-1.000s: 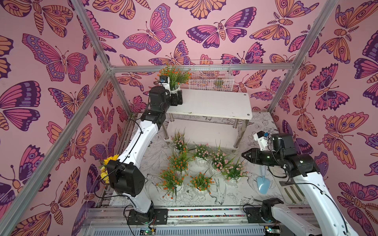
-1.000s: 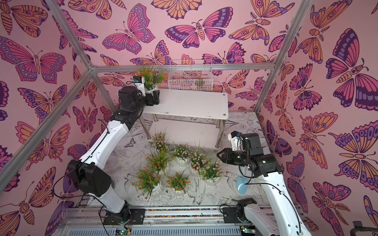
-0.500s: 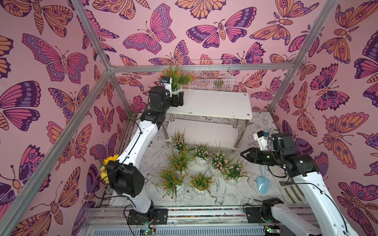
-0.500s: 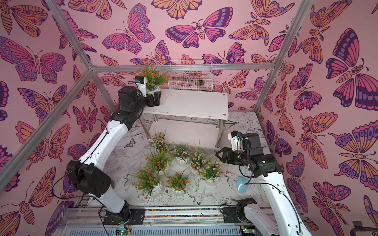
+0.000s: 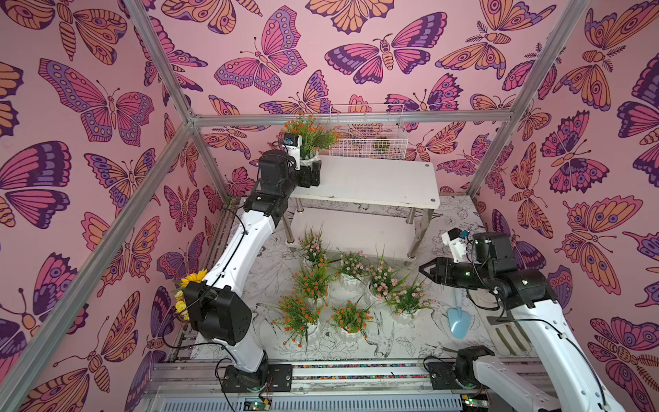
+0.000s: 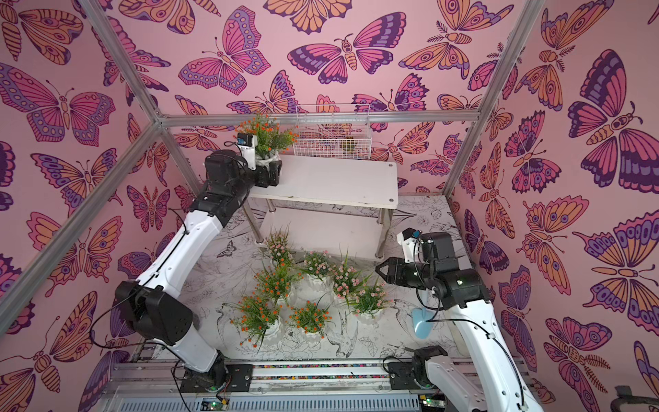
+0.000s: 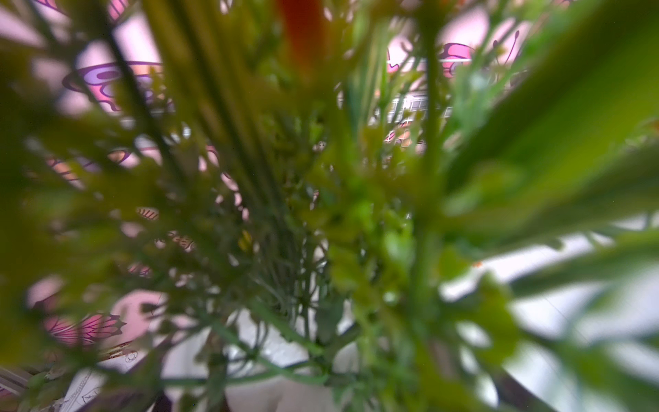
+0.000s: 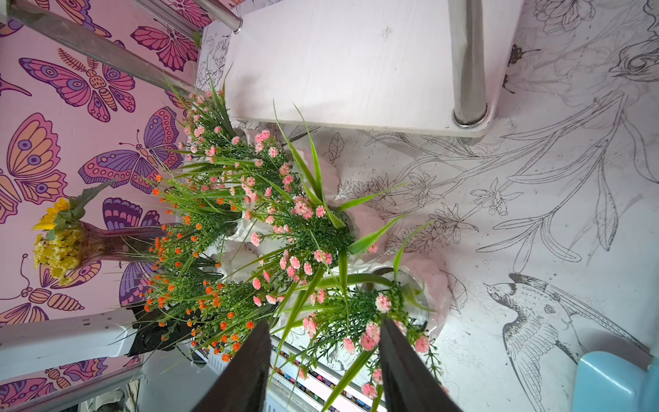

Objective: Place the baby's breath potted plants on the rack by color
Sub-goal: Place the baby's breath potted plant on the rack.

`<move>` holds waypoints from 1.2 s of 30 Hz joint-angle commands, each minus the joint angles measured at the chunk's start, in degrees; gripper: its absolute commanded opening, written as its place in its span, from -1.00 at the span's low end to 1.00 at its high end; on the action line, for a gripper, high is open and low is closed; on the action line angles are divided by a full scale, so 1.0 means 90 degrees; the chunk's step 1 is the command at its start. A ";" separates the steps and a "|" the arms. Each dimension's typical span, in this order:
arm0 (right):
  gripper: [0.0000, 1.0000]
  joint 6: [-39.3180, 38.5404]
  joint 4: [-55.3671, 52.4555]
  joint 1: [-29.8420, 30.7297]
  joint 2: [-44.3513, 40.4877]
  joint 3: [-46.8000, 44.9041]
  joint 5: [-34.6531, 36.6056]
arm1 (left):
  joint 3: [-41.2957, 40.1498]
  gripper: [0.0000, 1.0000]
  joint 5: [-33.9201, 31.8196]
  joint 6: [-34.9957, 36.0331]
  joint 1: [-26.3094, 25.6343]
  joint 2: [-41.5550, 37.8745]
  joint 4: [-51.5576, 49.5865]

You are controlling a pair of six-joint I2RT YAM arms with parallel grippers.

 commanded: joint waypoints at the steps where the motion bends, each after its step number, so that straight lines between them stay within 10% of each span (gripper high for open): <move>1: 0.02 0.0019 0.0080 -0.0012 0.0037 -0.0001 0.0068 | -0.0006 0.46 0.0076 0.0093 0.0029 -0.0427 0.0604; 4: 0.02 0.0018 0.0092 -0.0005 0.0046 -0.0002 0.0061 | -0.0016 0.32 -0.0013 0.0072 0.0029 -0.0440 0.0609; 8: 0.02 0.0000 0.0073 -0.0004 0.0046 -0.0023 0.0087 | -0.0131 0.98 -0.0041 0.0073 0.0029 -0.0478 0.0620; 20: 0.02 0.0016 0.0103 -0.0007 0.0012 -0.0034 0.0137 | -0.0461 0.70 0.0770 0.0185 0.0041 -0.0560 0.0876; 23: 0.02 0.0017 0.0139 -0.0010 0.0037 -0.0007 0.0136 | -0.0476 1.00 0.0941 0.0279 0.0058 -0.0574 0.0919; 36: 0.02 0.0066 0.0379 -0.0010 0.0115 0.0010 0.0017 | -0.0407 1.00 0.2145 0.0336 0.0345 -0.0599 0.0886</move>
